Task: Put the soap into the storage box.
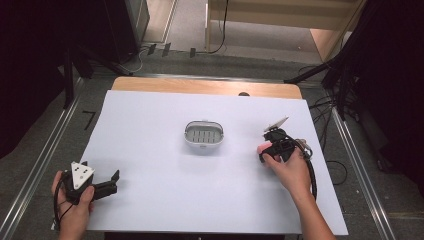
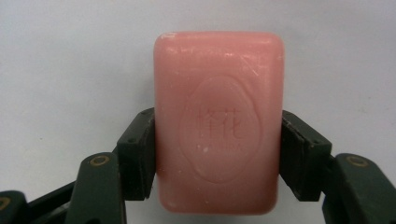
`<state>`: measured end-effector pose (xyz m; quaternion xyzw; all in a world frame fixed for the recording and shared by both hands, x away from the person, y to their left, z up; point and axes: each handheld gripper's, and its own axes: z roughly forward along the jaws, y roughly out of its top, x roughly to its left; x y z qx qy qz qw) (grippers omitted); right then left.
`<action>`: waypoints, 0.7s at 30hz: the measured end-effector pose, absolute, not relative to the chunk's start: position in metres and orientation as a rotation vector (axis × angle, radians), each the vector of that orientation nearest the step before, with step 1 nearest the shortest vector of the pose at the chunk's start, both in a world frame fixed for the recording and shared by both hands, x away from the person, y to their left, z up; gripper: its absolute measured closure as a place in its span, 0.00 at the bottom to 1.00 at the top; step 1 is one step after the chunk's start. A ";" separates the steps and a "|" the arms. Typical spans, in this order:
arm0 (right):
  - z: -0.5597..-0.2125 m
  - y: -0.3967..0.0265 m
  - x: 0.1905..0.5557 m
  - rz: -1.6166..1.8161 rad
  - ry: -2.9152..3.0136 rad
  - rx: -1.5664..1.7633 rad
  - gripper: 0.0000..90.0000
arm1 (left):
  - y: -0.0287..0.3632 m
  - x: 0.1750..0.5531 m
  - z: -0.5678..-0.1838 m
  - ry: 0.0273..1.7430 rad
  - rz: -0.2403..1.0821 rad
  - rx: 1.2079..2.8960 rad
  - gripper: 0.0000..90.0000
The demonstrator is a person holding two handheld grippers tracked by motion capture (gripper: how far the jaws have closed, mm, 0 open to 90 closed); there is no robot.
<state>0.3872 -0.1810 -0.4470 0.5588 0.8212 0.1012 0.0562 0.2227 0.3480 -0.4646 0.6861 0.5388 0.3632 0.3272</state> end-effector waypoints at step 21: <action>-0.420 -0.174 0.390 0.404 2.618 1.403 0.43 | 0.348 0.223 -0.465 1.413 0.954 1.797 0.00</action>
